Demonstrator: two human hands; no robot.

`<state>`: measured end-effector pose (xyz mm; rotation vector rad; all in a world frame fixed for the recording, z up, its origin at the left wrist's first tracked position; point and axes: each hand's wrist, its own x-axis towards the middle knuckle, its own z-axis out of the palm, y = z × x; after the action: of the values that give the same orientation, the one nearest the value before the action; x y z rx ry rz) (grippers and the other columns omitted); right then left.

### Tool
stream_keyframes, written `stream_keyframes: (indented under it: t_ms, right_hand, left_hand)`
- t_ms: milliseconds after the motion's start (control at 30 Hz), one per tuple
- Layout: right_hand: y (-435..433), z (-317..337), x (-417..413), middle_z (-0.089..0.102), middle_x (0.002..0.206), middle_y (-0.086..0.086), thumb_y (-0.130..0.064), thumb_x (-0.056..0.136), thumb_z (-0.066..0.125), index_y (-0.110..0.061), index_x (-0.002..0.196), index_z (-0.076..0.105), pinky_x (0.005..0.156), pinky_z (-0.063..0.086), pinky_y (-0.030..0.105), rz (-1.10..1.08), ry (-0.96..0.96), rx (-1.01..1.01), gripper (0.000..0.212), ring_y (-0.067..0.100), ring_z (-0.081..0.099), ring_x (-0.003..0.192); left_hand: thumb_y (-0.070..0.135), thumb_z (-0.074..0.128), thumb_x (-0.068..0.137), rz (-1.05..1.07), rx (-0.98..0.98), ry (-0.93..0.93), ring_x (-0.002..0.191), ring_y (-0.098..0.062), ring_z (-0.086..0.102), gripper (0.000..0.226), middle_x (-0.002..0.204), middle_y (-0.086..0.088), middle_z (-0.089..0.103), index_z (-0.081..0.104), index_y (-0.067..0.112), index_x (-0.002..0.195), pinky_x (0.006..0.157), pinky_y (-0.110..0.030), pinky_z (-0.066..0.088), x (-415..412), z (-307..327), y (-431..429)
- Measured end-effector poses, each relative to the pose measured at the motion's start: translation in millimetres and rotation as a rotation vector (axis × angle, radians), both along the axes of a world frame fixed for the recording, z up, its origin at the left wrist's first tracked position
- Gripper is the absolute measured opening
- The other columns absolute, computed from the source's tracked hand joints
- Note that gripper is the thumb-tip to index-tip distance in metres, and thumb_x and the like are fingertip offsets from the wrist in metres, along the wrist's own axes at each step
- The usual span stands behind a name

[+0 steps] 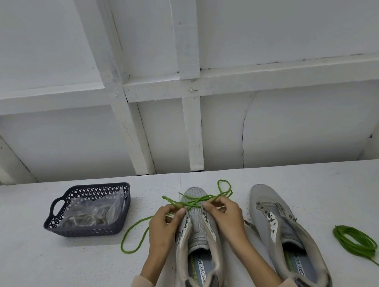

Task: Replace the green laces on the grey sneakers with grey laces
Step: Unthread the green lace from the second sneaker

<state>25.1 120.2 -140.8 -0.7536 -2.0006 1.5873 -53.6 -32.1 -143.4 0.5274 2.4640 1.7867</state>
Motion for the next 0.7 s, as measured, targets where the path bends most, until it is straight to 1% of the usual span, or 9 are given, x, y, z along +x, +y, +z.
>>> stream_keyframes:
  t_ms: [67, 167, 233, 333, 400, 467, 500, 567, 700]
  right_hand:
    - [1.4, 1.1, -0.8, 0.071, 0.074, -0.006, -0.029, 0.083, 0.074, -0.022, 0.074, 0.067, 0.071, 0.050, 0.036, 0.011, -0.009, 0.022, 0.014, 0.014, 0.065, 0.072]
    - [2.9, -4.7, -1.5, 0.072, 0.076, -0.004, -0.025, 0.091, 0.065, -0.022, 0.078, 0.062, 0.070, 0.049, 0.042, -0.049, 0.040, -0.077, 0.014, 0.014, 0.061, 0.067]
    - [1.8, -5.9, 0.6, 0.072, 0.079, -0.003, -0.026, 0.093, 0.063, -0.022, 0.081, 0.062, 0.069, 0.048, 0.043, -0.064, 0.064, -0.119, 0.013, 0.012, 0.060, 0.067]
    - [0.9, -3.0, 2.4, 0.072, 0.080, -0.005, -0.029, 0.084, 0.074, -0.018, 0.083, 0.068, 0.074, 0.053, 0.038, -0.008, 0.038, -0.070, 0.012, 0.013, 0.066, 0.073]
    - [0.9, -2.6, 0.8, 0.072, 0.077, -0.004, -0.028, 0.082, 0.076, -0.019, 0.078, 0.069, 0.073, 0.054, 0.038, 0.013, 0.013, -0.041, 0.012, 0.015, 0.066, 0.073]
    - [1.4, -5.3, -0.6, 0.071, 0.076, -0.003, -0.028, 0.086, 0.071, -0.022, 0.077, 0.066, 0.071, 0.053, 0.042, -0.017, 0.036, -0.076, 0.012, 0.017, 0.064, 0.069]
    - [1.8, -7.7, -0.7, 0.070, 0.076, -0.001, -0.027, 0.090, 0.067, -0.022, 0.077, 0.064, 0.068, 0.049, 0.042, -0.045, 0.059, -0.118, 0.014, 0.016, 0.060, 0.065]
    - [0.6, -8.1, 0.1, 0.069, 0.077, 0.000, -0.026, 0.094, 0.062, -0.018, 0.081, 0.061, 0.068, 0.046, 0.042, -0.077, 0.088, -0.168, 0.015, 0.015, 0.058, 0.066]
    - [-2.2, -1.3, -1.0, 0.071, 0.081, -0.003, -0.025, 0.085, 0.073, -0.019, 0.080, 0.067, 0.078, 0.052, 0.038, -0.006, 0.050, -0.090, 0.010, 0.017, 0.065, 0.080]
  left_hand:
    - [0.023, 0.070, 0.088, -0.001, -0.032, 0.014, 0.056, -0.004, 0.053, 0.009, 0.076, 0.006, 0.070, 0.070, 0.018, 0.081, 0.061, -0.026, 0.048, -3.8, 1.6, 0.3]
    - [0.021, 0.063, 0.094, 0.084, 0.064, -0.053, 0.050, -0.009, 0.052, 0.018, 0.055, -0.002, 0.060, 0.064, 0.012, 0.078, 0.057, -0.032, 0.047, -1.4, 4.2, 3.1]
    - [0.024, 0.061, 0.095, 0.100, 0.107, -0.072, 0.052, -0.009, 0.053, 0.019, 0.059, -0.003, 0.061, 0.063, 0.014, 0.079, 0.058, -0.033, 0.048, 1.7, 3.7, 4.2]
    - [0.027, 0.069, 0.089, 0.034, 0.005, 0.002, 0.057, -0.003, 0.055, 0.014, 0.073, 0.006, 0.066, 0.065, 0.021, 0.077, 0.058, -0.019, 0.045, 1.5, 0.6, 2.7]
    - [0.025, 0.070, 0.089, 0.027, -0.054, 0.027, 0.060, -0.006, 0.057, 0.015, 0.075, 0.004, 0.065, 0.064, 0.024, 0.074, 0.060, -0.023, 0.047, -3.0, 0.4, 0.9]
    - [0.020, 0.064, 0.093, 0.067, 0.025, -0.049, 0.057, -0.012, 0.056, 0.017, 0.065, 0.000, 0.062, 0.062, 0.017, 0.076, 0.058, -0.033, 0.049, -4.0, 2.4, 1.8]
    - [0.018, 0.061, 0.095, 0.102, 0.088, -0.100, 0.056, -0.014, 0.056, 0.017, 0.062, -0.002, 0.060, 0.061, 0.014, 0.078, 0.057, -0.035, 0.048, -3.0, 2.9, 2.9]
    - [0.021, 0.059, 0.097, 0.139, 0.147, -0.144, 0.058, -0.016, 0.055, 0.018, 0.063, -0.003, 0.060, 0.060, 0.011, 0.081, 0.058, -0.034, 0.047, 1.2, 4.4, 5.1]
    - [0.029, 0.068, 0.089, 0.075, -0.007, -0.042, 0.067, -0.013, 0.059, 0.016, 0.082, 0.003, 0.064, 0.063, 0.017, 0.080, 0.062, -0.026, 0.044, 4.3, 1.2, 6.3]
